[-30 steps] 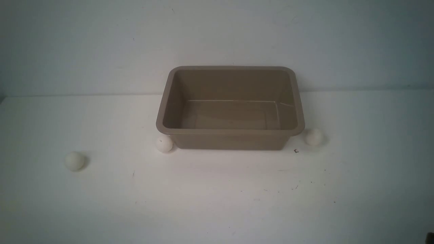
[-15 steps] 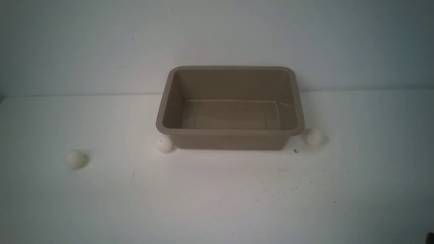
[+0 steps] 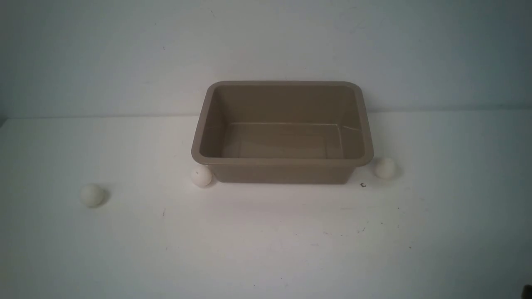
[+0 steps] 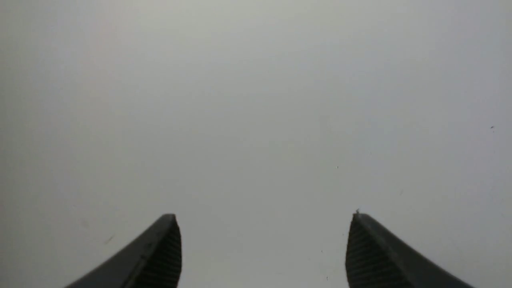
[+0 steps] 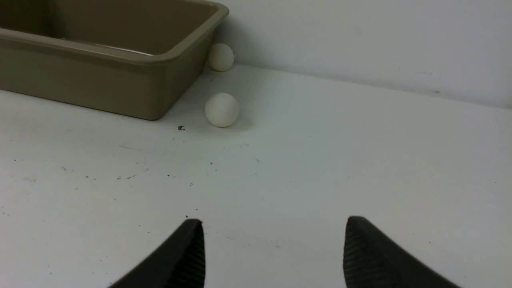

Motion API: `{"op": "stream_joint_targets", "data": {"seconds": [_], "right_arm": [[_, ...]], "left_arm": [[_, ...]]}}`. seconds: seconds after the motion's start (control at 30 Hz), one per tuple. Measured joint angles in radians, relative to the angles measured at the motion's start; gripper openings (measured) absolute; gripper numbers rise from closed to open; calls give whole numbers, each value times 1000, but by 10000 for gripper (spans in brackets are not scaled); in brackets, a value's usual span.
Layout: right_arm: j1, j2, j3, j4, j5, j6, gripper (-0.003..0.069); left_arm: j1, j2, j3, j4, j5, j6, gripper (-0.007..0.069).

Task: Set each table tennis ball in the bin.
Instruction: Use the left arm to clamp the table tennis ball closest to it

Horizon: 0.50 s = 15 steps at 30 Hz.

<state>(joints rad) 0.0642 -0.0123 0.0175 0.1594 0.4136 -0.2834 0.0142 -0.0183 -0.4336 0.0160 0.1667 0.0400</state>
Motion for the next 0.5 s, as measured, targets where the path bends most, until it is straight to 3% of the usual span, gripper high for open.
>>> {"op": "stream_joint_targets", "data": {"seconds": [0.5], "right_arm": [[0, 0, 0, 0, 0, 0, 429]], "left_arm": [[0, -1, 0, -1, 1, -40, 499]]}}
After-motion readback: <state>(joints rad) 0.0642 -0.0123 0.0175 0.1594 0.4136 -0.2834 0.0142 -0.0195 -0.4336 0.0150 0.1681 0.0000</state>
